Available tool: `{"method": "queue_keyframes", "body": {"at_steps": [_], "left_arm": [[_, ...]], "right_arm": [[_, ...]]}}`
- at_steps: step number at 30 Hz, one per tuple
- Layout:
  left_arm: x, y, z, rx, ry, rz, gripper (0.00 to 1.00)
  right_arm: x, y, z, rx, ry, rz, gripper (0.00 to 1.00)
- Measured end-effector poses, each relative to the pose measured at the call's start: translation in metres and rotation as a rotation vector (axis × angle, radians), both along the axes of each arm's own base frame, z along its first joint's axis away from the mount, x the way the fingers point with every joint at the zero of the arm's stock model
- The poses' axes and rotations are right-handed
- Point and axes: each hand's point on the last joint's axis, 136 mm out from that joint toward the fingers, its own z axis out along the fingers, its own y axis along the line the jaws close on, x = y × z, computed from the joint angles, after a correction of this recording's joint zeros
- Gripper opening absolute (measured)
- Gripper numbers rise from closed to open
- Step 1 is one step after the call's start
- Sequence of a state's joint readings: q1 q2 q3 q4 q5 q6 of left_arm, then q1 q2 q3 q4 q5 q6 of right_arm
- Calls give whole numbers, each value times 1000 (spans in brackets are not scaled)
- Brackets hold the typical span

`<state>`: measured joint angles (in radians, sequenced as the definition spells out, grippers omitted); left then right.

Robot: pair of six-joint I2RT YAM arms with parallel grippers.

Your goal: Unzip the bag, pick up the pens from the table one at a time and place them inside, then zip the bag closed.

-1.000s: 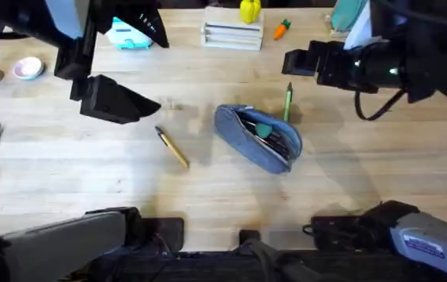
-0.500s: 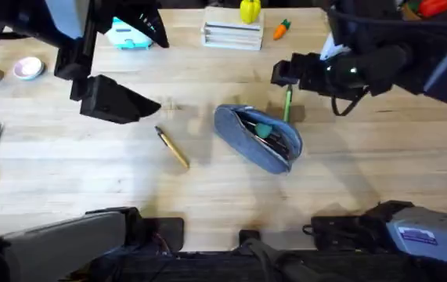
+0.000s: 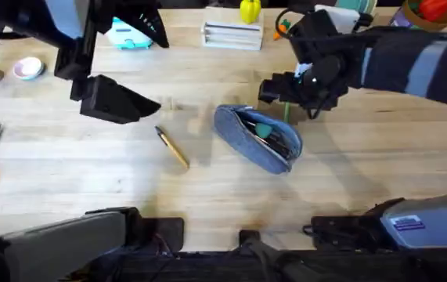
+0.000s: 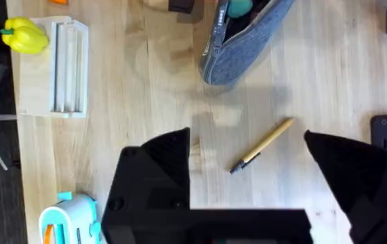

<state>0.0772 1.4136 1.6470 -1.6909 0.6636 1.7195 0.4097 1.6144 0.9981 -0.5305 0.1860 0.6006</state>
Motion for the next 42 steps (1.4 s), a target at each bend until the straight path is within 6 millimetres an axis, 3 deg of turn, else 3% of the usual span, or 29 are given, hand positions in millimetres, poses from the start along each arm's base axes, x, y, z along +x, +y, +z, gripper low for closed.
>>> {"method": "queue_keyframes", "body": {"at_steps": [4,10,12,18,22,23,30,35,37,42], "left_arm": [[0,0,0,0,0,0,993],[0,0,0,0,0,0,993],[0,0,0,0,0,0,992],[0,0,0,3,0,0,993],[0,0,0,3,0,0,993],[0,0,0,3,0,0,993],[0,0,0,3,0,0,993],[0,0,0,3,0,0,993],[0,0,0,3,0,0,993],[0,1,-1,6,0,1,994]], "right_arm": [[0,4,-13,4,22,-27,998],[7,2,-16,4,29,-128,997],[7,2,-17,-2,34,-144,951],[10,-5,-18,-21,30,-178,500],[15,-5,-17,-14,18,-190,73],[15,-6,-17,-14,16,-193,47],[12,-8,-16,-5,38,-195,43],[-11,-13,-8,4,125,-149,38],[-10,-13,7,23,92,-115,36],[-6,-13,73,56,-98,31,34]]}}
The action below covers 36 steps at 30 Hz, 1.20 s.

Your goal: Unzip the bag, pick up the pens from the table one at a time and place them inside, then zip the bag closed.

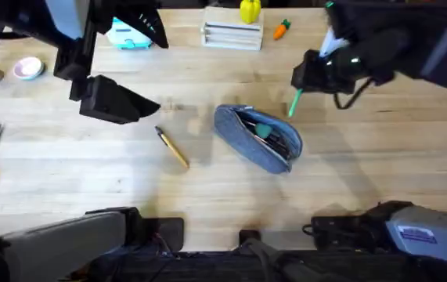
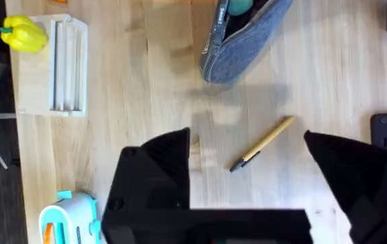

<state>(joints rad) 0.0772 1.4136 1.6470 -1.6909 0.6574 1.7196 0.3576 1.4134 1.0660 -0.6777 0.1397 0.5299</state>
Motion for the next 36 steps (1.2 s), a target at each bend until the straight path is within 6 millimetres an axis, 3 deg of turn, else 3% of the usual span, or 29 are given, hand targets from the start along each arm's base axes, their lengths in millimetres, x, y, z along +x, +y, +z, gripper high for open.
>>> {"method": "queue_keyframes", "body": {"at_steps": [7,13,17,21,36], "left_arm": [[0,2,-1,13,1,2,993],[0,3,-2,20,2,2,993],[0,3,-2,22,2,3,993],[0,3,-2,23,2,3,993],[0,3,-2,23,2,3,993]], "right_arm": [[-18,6,77,-30,-245,301,31],[-60,33,107,-18,-353,715,30],[-91,43,101,-15,-329,942,29],[-105,47,86,-5,-261,1050,30],[-118,73,17,42,44,1252,30]]}}
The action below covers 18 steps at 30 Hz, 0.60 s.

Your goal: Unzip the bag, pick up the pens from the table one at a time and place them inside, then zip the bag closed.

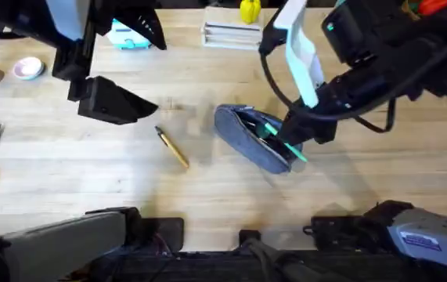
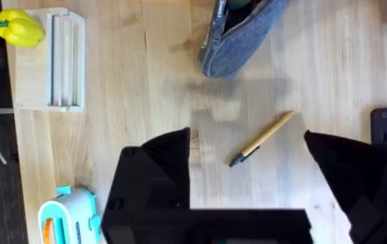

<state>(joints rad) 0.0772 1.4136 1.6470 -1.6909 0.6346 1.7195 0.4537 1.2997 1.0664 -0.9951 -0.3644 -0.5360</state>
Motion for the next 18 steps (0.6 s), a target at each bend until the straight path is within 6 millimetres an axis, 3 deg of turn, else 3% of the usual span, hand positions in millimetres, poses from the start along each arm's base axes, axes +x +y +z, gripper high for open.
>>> {"method": "queue_keyframes", "body": {"at_steps": [9,18], "left_arm": [[0,0,0,0,0,0,993],[0,0,0,0,0,0,993]], "right_arm": [[9,5,-34,-48,95,11,30],[43,22,-52,-9,33,-10,31]]}}
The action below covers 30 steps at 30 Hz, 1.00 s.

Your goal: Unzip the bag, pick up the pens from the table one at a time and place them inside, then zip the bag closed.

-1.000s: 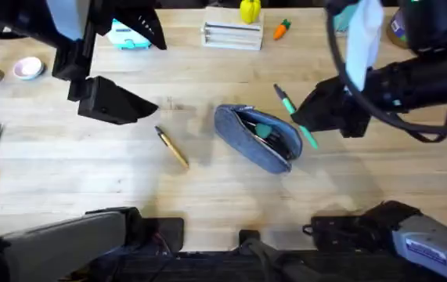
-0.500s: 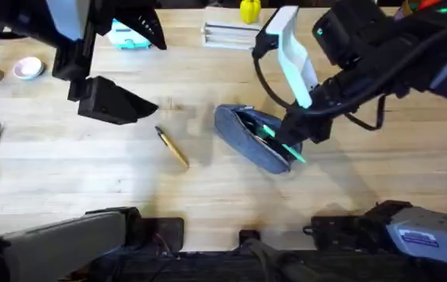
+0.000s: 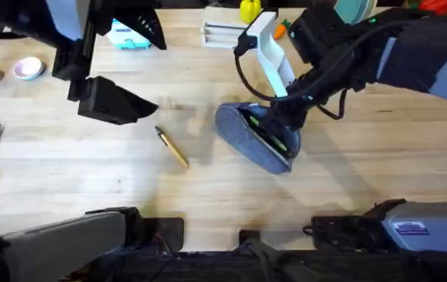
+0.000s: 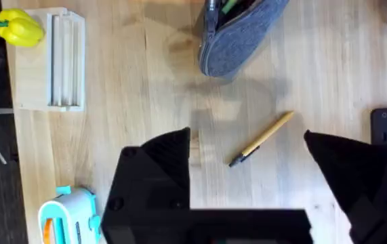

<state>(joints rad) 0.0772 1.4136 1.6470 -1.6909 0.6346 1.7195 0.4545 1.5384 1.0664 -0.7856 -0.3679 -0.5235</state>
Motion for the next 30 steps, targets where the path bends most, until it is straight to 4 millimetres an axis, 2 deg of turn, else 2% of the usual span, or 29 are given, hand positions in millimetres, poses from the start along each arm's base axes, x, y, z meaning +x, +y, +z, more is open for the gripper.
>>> {"method": "queue_keyframes", "body": {"at_steps": [10,19,20,26,27,30], "left_arm": [[0,0,0,0,0,0,994],[0,0,0,0,0,0,993],[0,0,0,0,0,0,993],[0,0,0,0,0,0,993],[0,0,0,0,0,0,993],[0,0,0,0,0,0,993]], "right_arm": [[0,1,-6,-4,14,1,31],[-8,12,-2,37,38,27,40],[-8,12,-2,39,41,25,110],[-10,14,-1,49,54,26,946],[-11,14,-1,49,55,26,984],[-11,14,-1,50,56,26,996]]}}
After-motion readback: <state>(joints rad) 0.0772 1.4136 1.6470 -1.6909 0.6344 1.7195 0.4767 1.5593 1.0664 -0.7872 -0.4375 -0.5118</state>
